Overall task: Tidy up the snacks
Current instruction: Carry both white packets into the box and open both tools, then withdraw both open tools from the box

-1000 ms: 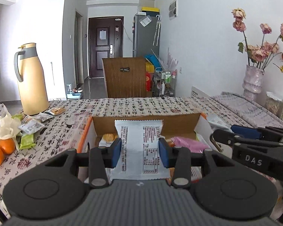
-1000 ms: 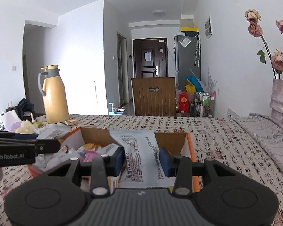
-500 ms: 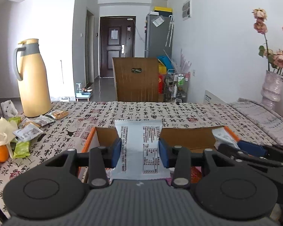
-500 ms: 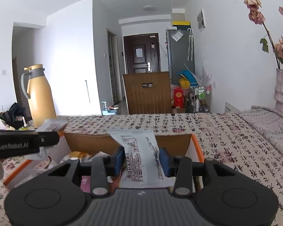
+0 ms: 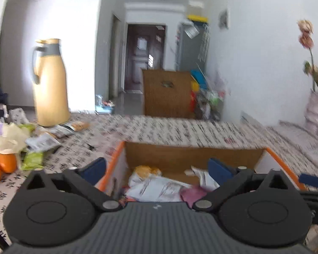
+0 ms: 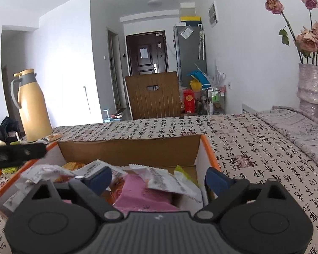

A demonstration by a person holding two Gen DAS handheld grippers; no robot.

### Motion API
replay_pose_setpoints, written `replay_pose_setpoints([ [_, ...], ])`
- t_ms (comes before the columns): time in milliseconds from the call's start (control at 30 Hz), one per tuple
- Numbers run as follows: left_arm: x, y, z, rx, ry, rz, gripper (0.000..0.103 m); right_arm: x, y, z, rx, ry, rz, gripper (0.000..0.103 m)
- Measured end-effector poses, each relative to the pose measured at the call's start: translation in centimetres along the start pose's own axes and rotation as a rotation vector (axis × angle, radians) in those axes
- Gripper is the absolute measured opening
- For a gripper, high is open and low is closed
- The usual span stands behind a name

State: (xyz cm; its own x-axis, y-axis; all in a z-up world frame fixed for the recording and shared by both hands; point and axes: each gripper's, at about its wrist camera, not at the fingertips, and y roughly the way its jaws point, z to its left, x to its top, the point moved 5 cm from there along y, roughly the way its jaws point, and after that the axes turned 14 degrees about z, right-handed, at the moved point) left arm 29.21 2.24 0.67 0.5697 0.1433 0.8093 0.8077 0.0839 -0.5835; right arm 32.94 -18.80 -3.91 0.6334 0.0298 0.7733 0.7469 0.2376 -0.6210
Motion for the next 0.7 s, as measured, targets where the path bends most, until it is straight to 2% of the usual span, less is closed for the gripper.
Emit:
replay_pose_setpoints([
  [133, 0.2, 0.1, 0.4, -0.016, -0.021, 0.007, 0.103, -0.1, 0.3, -0.2, 0.002, 0.01, 0.003, 0.103],
  [433, 0.3, -0.4, -0.2, -0.026, -0.002, 0.011, 0.103, -0.1, 0.1, -0.3, -0.003, 0.013, 0.0, 0.103],
  [700, 0.6, -2.7, 0.5, -0.051, -0.046, 0.024, 0.103, -0.1, -3.0, 0.5, -0.009, 0.0, -0.027, 0.103],
])
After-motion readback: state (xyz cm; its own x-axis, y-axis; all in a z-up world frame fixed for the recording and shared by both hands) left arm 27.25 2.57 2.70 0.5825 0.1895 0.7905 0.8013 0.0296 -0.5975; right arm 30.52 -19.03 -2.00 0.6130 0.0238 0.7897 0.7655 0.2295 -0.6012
